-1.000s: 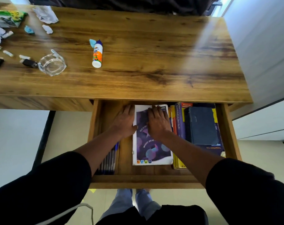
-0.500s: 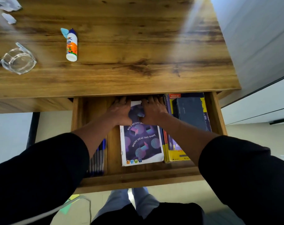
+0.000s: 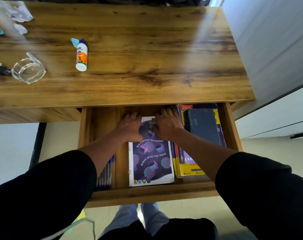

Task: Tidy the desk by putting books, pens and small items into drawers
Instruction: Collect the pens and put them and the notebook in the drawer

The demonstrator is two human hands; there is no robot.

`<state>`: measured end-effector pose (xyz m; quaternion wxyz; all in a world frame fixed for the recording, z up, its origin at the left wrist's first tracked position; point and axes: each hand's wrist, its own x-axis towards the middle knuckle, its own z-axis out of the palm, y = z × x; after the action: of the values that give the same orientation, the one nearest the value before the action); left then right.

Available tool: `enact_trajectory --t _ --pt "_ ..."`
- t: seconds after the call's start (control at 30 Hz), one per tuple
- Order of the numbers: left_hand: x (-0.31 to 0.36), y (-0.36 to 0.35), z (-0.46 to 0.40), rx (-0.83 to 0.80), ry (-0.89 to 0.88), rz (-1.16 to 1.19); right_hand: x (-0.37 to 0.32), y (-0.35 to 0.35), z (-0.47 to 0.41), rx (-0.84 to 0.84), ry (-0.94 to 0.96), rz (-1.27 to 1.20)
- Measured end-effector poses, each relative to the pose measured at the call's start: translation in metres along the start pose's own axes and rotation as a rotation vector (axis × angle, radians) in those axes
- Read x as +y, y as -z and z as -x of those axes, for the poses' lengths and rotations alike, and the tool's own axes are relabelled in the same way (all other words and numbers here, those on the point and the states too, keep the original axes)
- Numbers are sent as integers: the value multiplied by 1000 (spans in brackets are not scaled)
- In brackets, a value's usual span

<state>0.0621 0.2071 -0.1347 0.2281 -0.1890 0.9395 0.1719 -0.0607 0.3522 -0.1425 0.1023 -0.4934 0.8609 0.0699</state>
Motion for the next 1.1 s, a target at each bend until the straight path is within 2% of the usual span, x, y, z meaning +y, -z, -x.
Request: enact_trajectory --t 0.13,0.43,0.6,0.93,1.1 --pt "16 2 -15 39 -35 68 14 0 -2 27 -47 43" --pt "56 5 -48 30 -112 278 34 5 -19 -39 -45 190" --pt "70 1 -60 31 -103 370 34 13 -18 -44 -93 175" --pt "79 -1 -53 63 -88 423 29 23 -17 -145 -87 234" --pt "76 -1 -42 10 -106 396 23 21 -13 -144 -110 240"
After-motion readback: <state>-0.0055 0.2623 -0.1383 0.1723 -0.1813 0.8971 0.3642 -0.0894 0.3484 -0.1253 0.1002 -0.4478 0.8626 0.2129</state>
